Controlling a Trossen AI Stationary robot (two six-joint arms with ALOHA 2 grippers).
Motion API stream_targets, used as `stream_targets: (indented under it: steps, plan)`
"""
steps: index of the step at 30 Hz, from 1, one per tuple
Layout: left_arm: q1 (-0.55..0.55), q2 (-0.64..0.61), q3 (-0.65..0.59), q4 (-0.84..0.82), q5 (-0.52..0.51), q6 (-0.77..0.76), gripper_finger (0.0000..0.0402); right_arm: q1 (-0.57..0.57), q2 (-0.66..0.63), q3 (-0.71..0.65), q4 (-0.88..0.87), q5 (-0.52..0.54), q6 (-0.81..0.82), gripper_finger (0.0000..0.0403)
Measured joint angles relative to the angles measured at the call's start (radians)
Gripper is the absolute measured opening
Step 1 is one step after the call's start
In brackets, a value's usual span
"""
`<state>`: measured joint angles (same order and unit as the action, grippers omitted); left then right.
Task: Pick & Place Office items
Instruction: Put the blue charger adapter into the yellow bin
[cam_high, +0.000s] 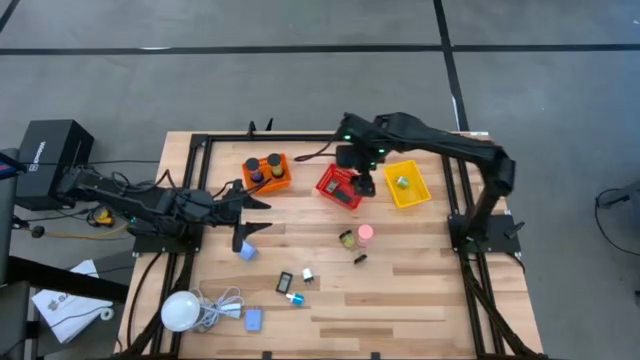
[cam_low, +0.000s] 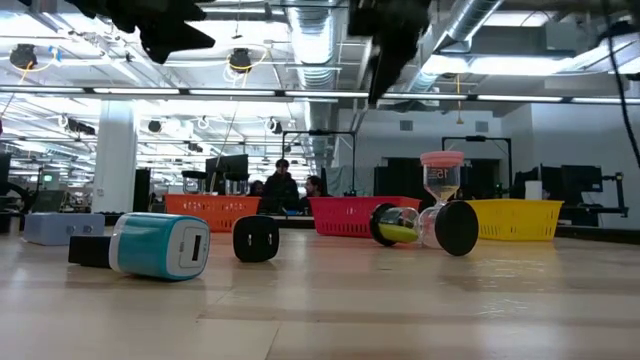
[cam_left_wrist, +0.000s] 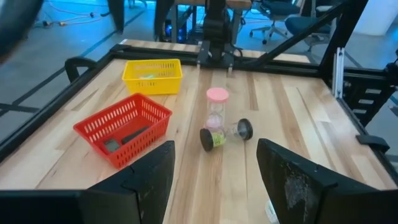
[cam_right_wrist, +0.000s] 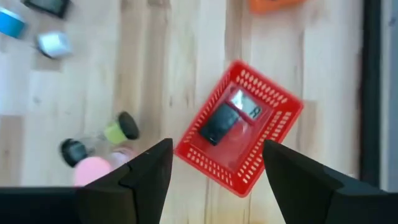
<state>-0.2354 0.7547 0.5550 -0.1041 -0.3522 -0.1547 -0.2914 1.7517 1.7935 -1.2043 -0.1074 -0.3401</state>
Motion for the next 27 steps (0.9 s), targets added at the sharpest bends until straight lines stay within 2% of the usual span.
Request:
stream_targets:
  steps: [6, 9, 15, 19, 27]
  plan:
    - [0.012, 0.000, -0.007, 0.016, -0.007, 0.000, 0.0223, 0.053, -0.144, -0.088, 0.062, -0.019, 0.005, 0.0240]
    - [0.023, 0.000, -0.007, 0.019, -0.007, 0.001, 0.0223, 0.079, -0.208, -0.190, 0.101, -0.056, 0.052, 0.0240]
    - [0.041, 0.000, -0.007, 0.024, -0.007, 0.051, 0.0223, 0.151, -0.340, -0.417, 0.194, -0.058, 0.109, 0.0240]
    - [0.043, 0.000, -0.007, 0.025, -0.007, 0.052, 0.0223, 0.184, -0.455, -0.544, 0.306, -0.053, 0.201, 0.0240]
    - [0.043, 0.000, -0.008, 0.066, -0.005, 0.047, 0.0223, 0.301, -0.675, -0.841, 0.669, -0.048, 0.415, 0.0240]
